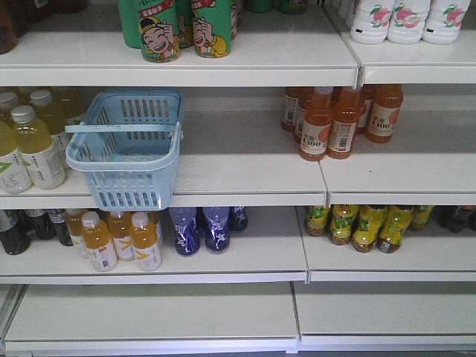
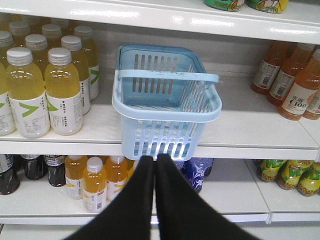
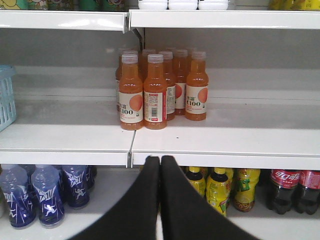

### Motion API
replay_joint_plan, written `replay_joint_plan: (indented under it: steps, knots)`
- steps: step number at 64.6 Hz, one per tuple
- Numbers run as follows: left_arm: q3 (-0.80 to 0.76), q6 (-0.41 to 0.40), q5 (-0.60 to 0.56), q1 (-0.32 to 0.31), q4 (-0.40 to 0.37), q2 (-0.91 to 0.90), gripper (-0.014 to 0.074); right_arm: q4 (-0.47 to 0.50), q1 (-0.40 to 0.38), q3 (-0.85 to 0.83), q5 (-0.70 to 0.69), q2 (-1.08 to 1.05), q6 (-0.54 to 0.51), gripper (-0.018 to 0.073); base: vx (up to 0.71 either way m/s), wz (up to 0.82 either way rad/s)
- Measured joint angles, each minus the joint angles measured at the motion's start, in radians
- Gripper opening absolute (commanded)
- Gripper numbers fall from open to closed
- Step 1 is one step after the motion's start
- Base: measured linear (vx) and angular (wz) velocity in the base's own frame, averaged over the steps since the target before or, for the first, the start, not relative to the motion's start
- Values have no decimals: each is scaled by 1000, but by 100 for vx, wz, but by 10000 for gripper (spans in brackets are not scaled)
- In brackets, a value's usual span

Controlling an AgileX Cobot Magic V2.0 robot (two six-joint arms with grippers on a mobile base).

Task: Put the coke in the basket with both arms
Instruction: 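Move the left gripper up toward the light-blue basket's handle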

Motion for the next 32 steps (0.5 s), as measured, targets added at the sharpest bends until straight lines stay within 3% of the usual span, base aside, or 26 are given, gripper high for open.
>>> replay_joint_plan:
  steps: [16,32]
  knots:
    - [0,-10,-53,0,-2,5,23,0,0,0,1,0,0,-10,0,0]
    - [-3,-10,-64,0,-29,5,202,0,0,0,1,0,0,-10,0,0]
